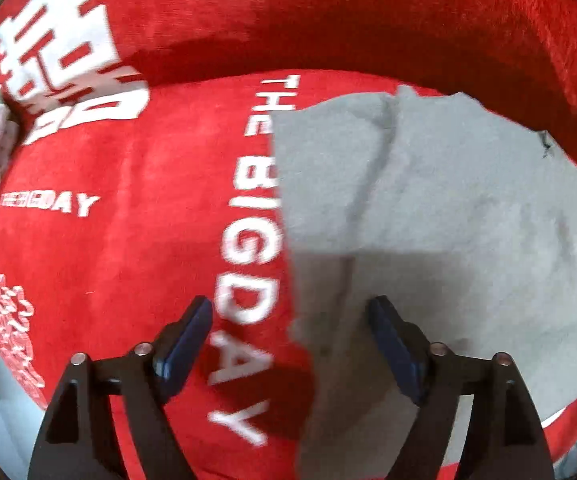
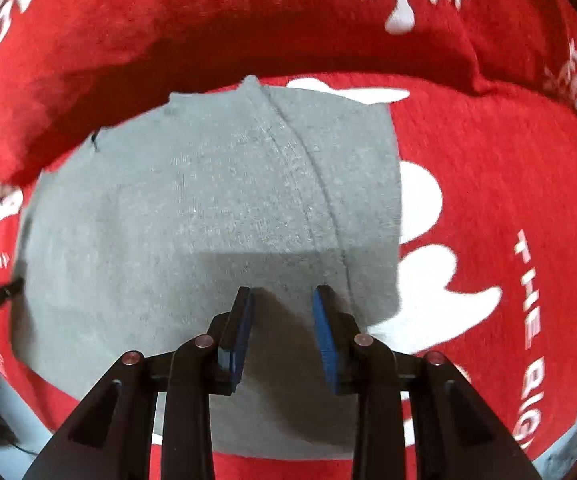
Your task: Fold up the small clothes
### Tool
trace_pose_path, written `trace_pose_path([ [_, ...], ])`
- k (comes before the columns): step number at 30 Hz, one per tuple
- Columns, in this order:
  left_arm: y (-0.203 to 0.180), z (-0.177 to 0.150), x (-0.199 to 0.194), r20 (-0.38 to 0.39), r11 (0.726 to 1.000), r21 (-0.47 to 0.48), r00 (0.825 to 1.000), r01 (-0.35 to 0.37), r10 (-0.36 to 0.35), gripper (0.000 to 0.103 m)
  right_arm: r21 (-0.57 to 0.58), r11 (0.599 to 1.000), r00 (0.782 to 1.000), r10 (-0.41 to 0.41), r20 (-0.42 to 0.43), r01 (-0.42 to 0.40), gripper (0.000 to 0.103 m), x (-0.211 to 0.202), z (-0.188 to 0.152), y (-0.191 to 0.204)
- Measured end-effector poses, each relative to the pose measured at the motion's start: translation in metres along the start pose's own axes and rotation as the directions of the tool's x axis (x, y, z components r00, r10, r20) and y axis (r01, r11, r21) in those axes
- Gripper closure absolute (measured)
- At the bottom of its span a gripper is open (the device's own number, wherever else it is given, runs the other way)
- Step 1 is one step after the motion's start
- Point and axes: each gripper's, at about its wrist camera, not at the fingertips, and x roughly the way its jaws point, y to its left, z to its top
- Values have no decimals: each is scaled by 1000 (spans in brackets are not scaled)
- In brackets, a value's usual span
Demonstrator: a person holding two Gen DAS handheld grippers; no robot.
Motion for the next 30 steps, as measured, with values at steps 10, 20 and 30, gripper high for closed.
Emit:
trace_pose_path([
  [10,40,-25,-18,-53,997,-66,998,29,-33,21,198,980,998,34,-55,-23,67,-39,-45,-9],
  [20,35,-49,-17,-99,997,-51,994,51,-56,21,303,899,926,361,-106,-316,61,-20,-70,65],
  [30,67,-63,-17,-109,994,-102,993,42,-53,21,257,831,839,533,-112,-493,62,19,-20,184],
])
